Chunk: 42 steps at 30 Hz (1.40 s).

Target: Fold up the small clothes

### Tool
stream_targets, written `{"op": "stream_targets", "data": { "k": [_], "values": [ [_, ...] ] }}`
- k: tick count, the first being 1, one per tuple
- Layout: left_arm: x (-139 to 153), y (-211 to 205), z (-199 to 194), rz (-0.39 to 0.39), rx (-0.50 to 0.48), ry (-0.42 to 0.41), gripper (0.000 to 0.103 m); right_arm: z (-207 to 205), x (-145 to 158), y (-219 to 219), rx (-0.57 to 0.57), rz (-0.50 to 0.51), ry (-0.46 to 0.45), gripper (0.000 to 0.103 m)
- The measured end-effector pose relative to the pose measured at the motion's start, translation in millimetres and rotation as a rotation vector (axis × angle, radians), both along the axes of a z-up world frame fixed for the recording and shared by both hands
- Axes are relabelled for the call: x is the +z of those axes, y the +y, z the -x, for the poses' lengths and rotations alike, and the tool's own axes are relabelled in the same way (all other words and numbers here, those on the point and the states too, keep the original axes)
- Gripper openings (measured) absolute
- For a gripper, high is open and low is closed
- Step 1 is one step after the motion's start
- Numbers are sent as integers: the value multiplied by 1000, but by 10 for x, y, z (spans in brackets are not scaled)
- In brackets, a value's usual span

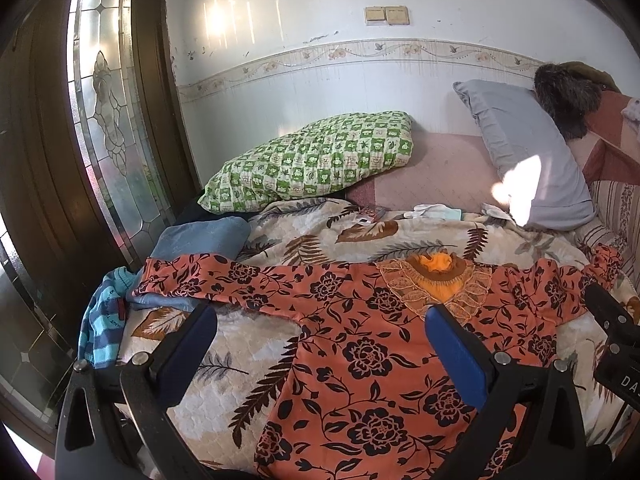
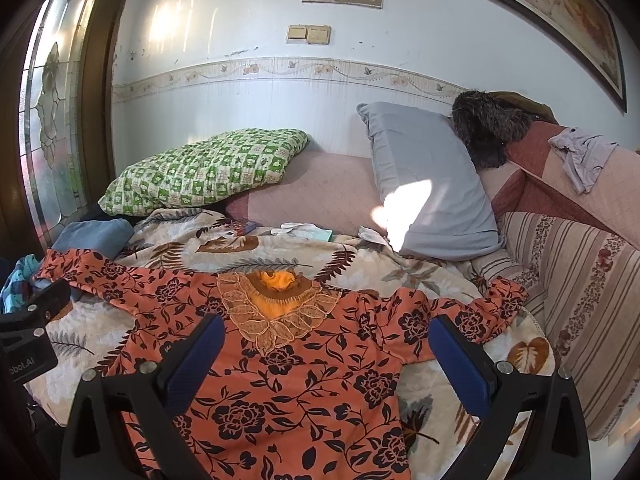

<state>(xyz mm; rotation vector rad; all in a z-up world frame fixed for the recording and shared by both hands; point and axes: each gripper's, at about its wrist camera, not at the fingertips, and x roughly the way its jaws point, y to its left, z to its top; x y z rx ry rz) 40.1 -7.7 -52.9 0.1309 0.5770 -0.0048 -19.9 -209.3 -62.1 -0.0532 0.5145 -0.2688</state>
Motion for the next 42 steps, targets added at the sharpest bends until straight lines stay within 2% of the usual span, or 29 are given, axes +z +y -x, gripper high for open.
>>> {"op": "stream_targets", "data": {
  "k": [4, 7, 9, 13, 15, 17, 20, 22, 24, 26, 27, 32, 35, 37, 38, 39, 40, 42],
  "values": [
    [-231, -9, -250, -12, 7, 52, 103, -130, -140, -198, 12, -38, 19, 103],
    [-484, -80, -534, -55, 22, 85, 103, -284, -360, -644, -7, -121, 62, 103],
    [-659, -160, -754, -55, 15, 127, 103, -367, -530, -1082, -52, -167, 60, 103],
    [-971, -479, -1163, -53, -18, 182, 103, -585, -949, -2207, -258, -182, 108, 103],
    [-1113, -683, -1342, -55, -37, 193, 103, -670, -1149, -2761, -326, -200, 125, 103],
    [-1250, -889, -1515, -53, -56, 205, 103, -744, -1306, -3296, -397, -252, 138, 103],
    [-1453, -1119, -1733, -51, -74, 208, 103, -831, -1422, -3999, -461, -351, 95, 103],
    [-1605, -1211, -1808, -65, -90, 208, 103, -909, -1484, -4404, -500, -405, 72, 98],
    [-1746, -1264, -1872, -100, -106, 214, 103, -945, -1565, -4865, -517, -525, 54, 86],
    [-1839, -1283, -1922, -129, -119, 200, 103, -1011, -1708, -5166, -545, -629, 54, 74],
    [-1864, -1280, -1938, -138, -117, 190, 103, -1051, -1776, -5273, -573, -652, 60, 73],
    [-1877, -1288, -2009, -129, -132, 159, 103, -1156, -1982, -5661, -635, -766, 11, 72],
    [-1905, -1312, -2037, -132, -140, 168, 103, -1243, -2012, -5705, -618, -775, 1, 72],
    [-1935, -1320, -2048, -141, -141, 177, 103, -1304, -2013, -5715, -620, -772, 7, 58],
    [-1945, -1321, -2052, -143, -142, 182, 103, -1327, -2023, -5720, -637, -771, 23, 39],
    [-1947, -1318, -2050, -141, -143, 186, 103, -1344, -2028, -5713, -646, -770, 35, 27],
    [-1939, -1312, -2044, -138, -142, 185, 103, -1361, -2015, -5690, -645, -759, 42, 25],
    [-1911, -1298, -2035, -133, -144, 178, 103, -1407, -1950, -5608, -640, -702, 60, 10]
  ]
}}
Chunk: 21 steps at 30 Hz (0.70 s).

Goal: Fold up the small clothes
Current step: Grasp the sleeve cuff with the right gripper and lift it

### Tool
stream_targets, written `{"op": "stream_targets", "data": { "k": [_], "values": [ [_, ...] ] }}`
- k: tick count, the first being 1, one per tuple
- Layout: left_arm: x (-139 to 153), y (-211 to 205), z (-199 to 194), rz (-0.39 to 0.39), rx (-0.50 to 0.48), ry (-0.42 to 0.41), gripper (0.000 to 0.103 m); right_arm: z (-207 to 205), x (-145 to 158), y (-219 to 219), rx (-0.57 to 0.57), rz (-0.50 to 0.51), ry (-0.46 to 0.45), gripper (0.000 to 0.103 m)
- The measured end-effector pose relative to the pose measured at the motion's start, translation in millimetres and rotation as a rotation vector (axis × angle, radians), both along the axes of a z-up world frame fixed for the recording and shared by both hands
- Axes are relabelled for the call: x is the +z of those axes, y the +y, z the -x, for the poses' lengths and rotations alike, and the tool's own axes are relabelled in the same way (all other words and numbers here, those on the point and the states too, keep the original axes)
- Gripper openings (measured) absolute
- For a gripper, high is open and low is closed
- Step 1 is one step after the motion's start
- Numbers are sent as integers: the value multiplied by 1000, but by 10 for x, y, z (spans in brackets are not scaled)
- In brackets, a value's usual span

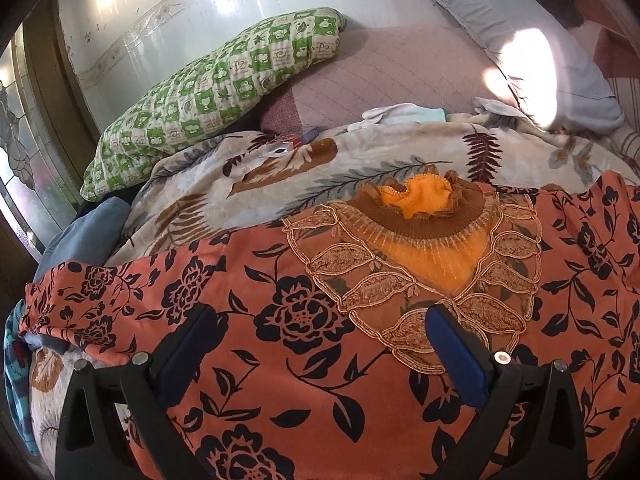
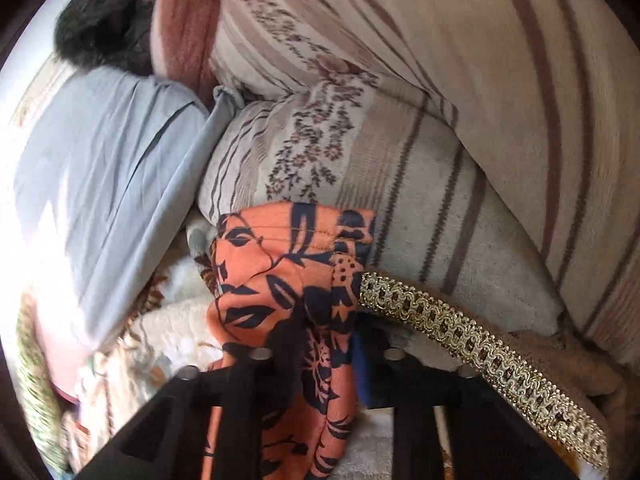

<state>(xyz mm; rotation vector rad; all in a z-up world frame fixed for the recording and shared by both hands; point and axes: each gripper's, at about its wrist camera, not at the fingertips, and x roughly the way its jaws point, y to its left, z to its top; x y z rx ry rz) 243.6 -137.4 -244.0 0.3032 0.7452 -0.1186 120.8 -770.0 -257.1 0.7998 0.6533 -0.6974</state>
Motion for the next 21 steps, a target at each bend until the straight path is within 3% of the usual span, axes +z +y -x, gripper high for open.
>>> {"op": "stream_targets", "data": {
  "k": [5, 11, 17, 21],
  "values": [
    [73, 66, 2, 30, 12, 3, 103, 54, 189, 114, 26, 16, -119, 6],
    [266, 281, 13, 92, 48, -20, 103, 37, 858, 612, 121, 63, -237, 6],
    [471, 717, -14, 178, 136, -56, 103, -146, 1761, 1590, 283, 116, -355, 6],
    [597, 1107, -54, 222, 212, -80, 103, -410, 2220, 2585, 450, 133, -408, 6]
  ]
}}
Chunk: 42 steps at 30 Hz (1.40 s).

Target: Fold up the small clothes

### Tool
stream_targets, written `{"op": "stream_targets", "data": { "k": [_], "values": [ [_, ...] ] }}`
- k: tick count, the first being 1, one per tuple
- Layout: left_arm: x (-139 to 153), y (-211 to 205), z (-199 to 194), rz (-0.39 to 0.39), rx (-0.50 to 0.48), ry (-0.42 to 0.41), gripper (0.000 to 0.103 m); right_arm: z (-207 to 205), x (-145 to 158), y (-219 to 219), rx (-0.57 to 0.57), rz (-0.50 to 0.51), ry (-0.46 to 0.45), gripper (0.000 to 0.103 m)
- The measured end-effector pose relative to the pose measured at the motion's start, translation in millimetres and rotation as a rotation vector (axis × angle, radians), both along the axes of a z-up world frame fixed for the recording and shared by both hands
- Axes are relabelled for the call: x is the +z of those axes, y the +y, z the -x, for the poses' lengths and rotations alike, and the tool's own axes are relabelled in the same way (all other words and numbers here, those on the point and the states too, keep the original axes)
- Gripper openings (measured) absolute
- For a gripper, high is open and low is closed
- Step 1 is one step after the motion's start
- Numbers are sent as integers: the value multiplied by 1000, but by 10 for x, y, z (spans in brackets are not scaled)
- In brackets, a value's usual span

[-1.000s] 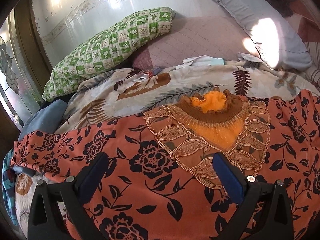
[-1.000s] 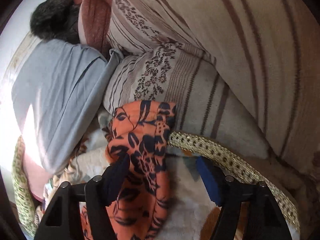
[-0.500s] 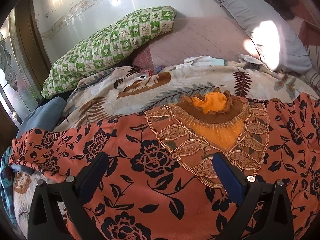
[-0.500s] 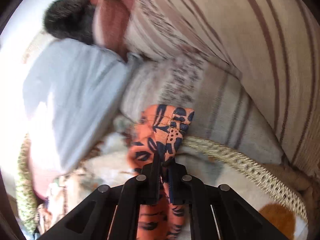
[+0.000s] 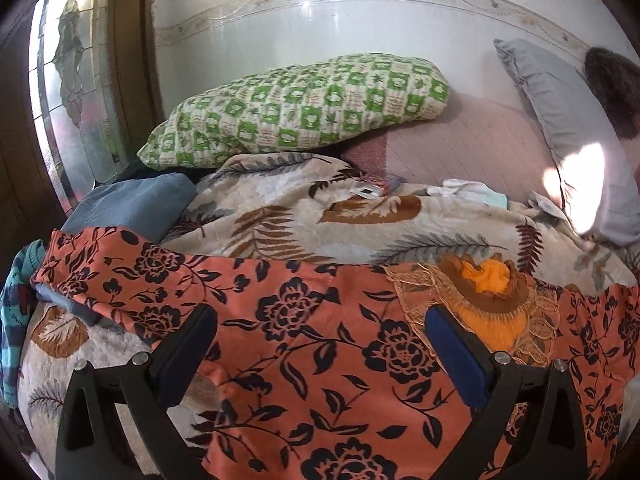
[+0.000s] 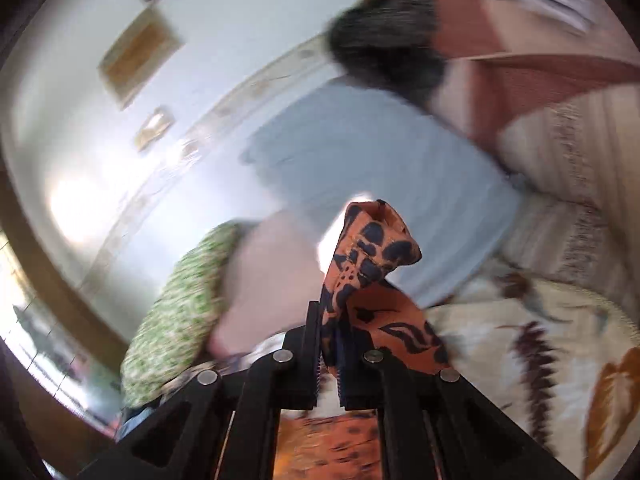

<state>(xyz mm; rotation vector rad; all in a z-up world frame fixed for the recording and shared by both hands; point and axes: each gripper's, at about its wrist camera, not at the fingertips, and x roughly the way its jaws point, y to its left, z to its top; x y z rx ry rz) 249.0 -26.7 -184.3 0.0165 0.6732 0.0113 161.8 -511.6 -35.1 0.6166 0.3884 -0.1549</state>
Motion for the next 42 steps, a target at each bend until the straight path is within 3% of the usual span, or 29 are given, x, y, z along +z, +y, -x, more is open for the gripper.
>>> {"op": "stream_targets", "data": {
  "k": [3, 6, 11, 15, 19, 23, 27, 32, 35, 39, 42],
  "values": [
    [62, 328, -50, 20, 72, -3, 103, -217, 78, 873, 148, 7, -6, 6],
    [89, 674, -103, 44, 155, -4, 103, -484, -117, 1723, 278, 5, 31, 6],
    [33, 1140, -200, 93, 273, 37, 103, -911, -992, 2920, 500, -107, 197, 10],
    [-14, 1313, -231, 113, 316, 63, 103, -1082, -1841, 3555, 628, -176, 337, 12],
    [-43, 1292, -256, 108, 309, 76, 103, -1038, -2127, 3875, 718, -138, 373, 12],
    [-72, 1202, -305, 110, 287, 91, 103, -946, -1950, 3582, 659, -19, 326, 12],
    [-104, 1120, -361, 128, 252, 103, 103, -779, -1854, 2969, 522, 73, 344, 12],
    [-169, 939, -453, 152, 186, 111, 98, -473, -1983, 2130, 384, 54, 381, 12],
    [-253, 746, -552, 151, 117, 132, 89, -352, -2150, 1663, 314, -21, 375, 12],
    [-476, 479, -737, 148, 22, 212, 54, -371, -2344, 1137, 248, -180, 345, 12],
    [-689, 266, -843, 113, -33, 286, 40, -475, -2390, 891, 229, -246, 311, 12]
  ]
}}
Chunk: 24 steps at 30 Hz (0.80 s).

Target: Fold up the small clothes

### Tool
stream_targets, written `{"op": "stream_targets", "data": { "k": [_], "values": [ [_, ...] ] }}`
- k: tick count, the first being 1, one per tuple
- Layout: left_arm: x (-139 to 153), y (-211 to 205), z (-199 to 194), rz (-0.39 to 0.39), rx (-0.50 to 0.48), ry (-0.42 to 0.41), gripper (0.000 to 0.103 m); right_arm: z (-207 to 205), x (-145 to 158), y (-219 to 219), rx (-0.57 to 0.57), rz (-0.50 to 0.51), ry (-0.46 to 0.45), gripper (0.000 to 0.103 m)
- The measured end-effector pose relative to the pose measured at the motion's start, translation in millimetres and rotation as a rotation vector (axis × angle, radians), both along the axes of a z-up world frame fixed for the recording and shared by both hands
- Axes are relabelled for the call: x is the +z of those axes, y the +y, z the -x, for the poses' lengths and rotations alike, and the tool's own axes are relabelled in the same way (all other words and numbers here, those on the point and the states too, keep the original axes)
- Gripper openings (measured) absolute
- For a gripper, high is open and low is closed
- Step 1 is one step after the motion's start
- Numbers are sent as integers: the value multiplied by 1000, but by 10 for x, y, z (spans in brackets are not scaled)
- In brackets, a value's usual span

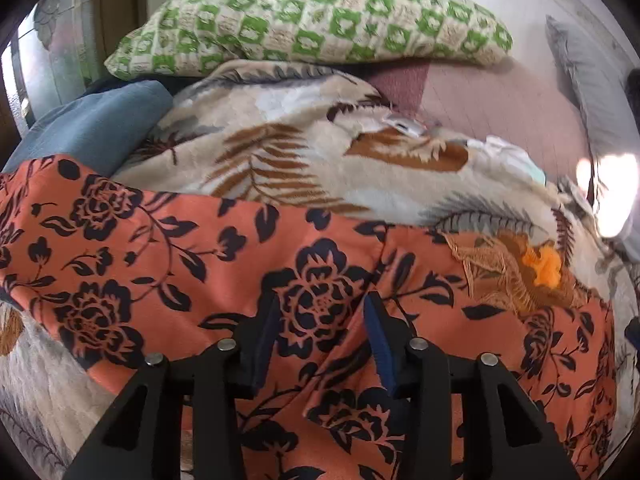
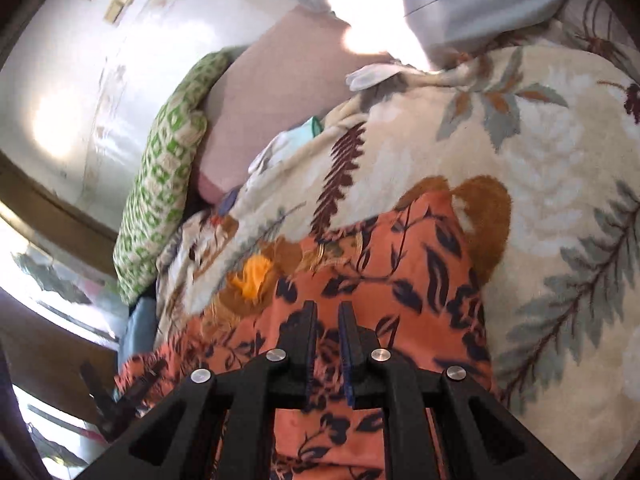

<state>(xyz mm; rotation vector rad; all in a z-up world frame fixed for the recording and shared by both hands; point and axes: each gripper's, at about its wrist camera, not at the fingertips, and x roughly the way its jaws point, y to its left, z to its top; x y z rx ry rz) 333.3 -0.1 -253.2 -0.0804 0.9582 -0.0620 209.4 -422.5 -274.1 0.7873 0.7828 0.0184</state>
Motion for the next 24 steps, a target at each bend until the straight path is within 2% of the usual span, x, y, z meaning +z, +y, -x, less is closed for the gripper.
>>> {"op": "stream_targets", "data": {
  "k": [2, 3, 4, 6, 9, 11, 13, 15, 18, 20, 22, 23, 24],
  "values": [
    [-97, -152, -9, -38, -42, 16, 34, -73, -55, -95, -3, -46, -6, 12],
    [-108, -234, 17, -80, -59, -4, 33, -121, -93, -106, 5, -67, 2, 12],
    [-105, -312, 48, -114, -87, -24, 24, -165, -131, -104, 12, -72, 13, 12],
    [-107, -389, 83, -113, -130, -19, 15, -245, -199, -68, 18, -45, 44, 12],
    [-62, -395, 133, -99, -142, -16, 7, -328, -356, -22, 18, -47, 89, 14],
    [-9, -350, 155, -58, -139, -4, 6, -400, -492, 32, 38, 3, 160, 21],
    [61, -285, 176, -4, -133, -1, 5, -410, -481, 84, 58, 55, 149, 21],
    [131, -236, 199, 15, -123, -12, 5, -408, -403, 133, 49, 99, 170, 21],
    [217, -170, 238, 15, -107, -30, 5, -332, -255, 242, 43, 176, 99, 22],
    [241, -93, 249, 10, -87, -34, 5, -329, -178, 343, 85, 175, 35, 23],
    [220, -14, 217, 12, -64, -23, 5, -384, -199, 467, 139, 150, 19, 40],
    [197, 19, 196, 10, -46, -16, 5, -436, -279, 530, 161, 142, 50, 68],
    [171, 51, 175, 7, -29, -4, 5, -467, -385, 562, 167, 143, 94, 73]
  ]
}}
